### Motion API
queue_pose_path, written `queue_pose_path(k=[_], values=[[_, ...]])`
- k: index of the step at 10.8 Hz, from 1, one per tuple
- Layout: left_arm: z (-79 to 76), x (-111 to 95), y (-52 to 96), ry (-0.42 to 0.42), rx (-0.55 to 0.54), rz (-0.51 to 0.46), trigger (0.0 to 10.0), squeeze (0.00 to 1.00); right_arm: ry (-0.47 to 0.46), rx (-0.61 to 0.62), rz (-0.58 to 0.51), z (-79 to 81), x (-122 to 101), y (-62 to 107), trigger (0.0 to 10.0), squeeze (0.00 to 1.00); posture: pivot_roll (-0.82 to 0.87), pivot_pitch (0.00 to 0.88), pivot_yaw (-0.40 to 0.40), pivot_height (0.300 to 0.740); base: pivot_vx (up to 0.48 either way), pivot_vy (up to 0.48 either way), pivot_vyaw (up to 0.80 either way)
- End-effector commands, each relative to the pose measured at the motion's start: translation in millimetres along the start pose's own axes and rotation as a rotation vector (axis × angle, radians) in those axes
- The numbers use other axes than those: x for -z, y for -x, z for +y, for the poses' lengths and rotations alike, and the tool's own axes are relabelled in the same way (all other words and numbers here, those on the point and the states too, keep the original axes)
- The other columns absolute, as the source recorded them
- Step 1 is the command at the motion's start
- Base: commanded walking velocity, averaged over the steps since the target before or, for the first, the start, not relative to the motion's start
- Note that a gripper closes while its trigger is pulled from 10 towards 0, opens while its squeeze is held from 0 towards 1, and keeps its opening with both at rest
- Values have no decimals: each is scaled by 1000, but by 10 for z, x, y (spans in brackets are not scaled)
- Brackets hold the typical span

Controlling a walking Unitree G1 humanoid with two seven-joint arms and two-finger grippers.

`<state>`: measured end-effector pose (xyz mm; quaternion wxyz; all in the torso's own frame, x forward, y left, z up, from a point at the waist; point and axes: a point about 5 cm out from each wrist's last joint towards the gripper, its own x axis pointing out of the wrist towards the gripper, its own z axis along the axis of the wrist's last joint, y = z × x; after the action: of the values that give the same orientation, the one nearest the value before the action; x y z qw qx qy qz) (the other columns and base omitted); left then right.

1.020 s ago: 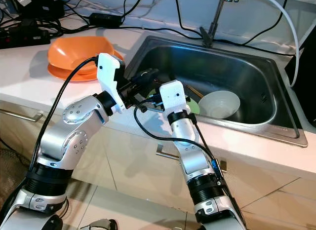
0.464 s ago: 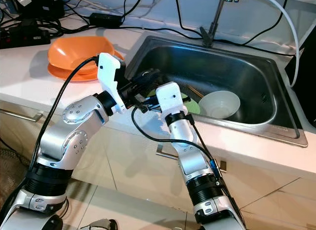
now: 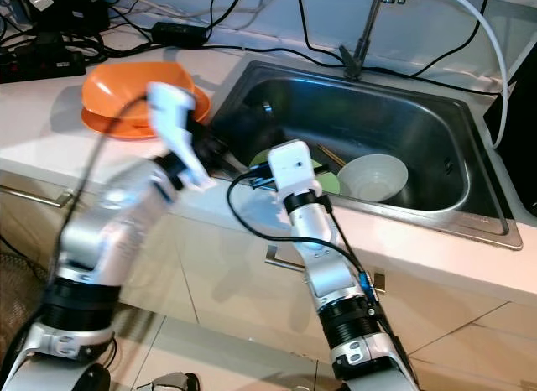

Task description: Kitchen organization

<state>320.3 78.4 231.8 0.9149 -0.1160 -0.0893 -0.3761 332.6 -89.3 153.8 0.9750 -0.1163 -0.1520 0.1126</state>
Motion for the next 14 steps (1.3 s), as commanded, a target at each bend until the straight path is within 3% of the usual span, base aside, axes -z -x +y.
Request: queue_pose_path(k=[1,3,4,5,6,7,9,11,14], values=[[-21,-69,-20,31,12,-27,10000,1000,-6,19,-11,-38,-20,-18,0,0,90,38,-29,740,0,0,0],[13,-165,4,140,6,-106,10000,1000,-5,18,-3,-33,4,-15,0,0,91,38,-30,740,0,0,0],[46,-182,20,144,-15,-122,10000,0,-5,22,3,-39,15,-16,0,0,91,37,-30,740,0,0,0],[108,-150,45,119,-60,-106,10000,0,-11,38,20,-67,32,-33,0,0,91,38,-32,740,0,0,0],[171,-94,74,75,-110,-73,10000,0,-22,56,35,-109,38,-68,10000,0,92,38,-32,740,0,0,0],[263,99,127,-45,-198,41,10000,0,-32,101,80,-224,55,-167,10000,0,91,38,-33,740,0,0,0],[204,398,195,-177,-182,211,10000,0,-46,129,102,-374,47,-305,10000,0,92,37,-41,740,0,0,0],[148,618,264,-204,-160,346,10000,0,-65,148,186,-494,129,-422,10000,0,103,36,-51,740,0,0,0],[93,732,296,-233,-154,391,10000,0,-97,163,375,-587,317,-465,10000,0,125,28,-72,740,0,0,0]])
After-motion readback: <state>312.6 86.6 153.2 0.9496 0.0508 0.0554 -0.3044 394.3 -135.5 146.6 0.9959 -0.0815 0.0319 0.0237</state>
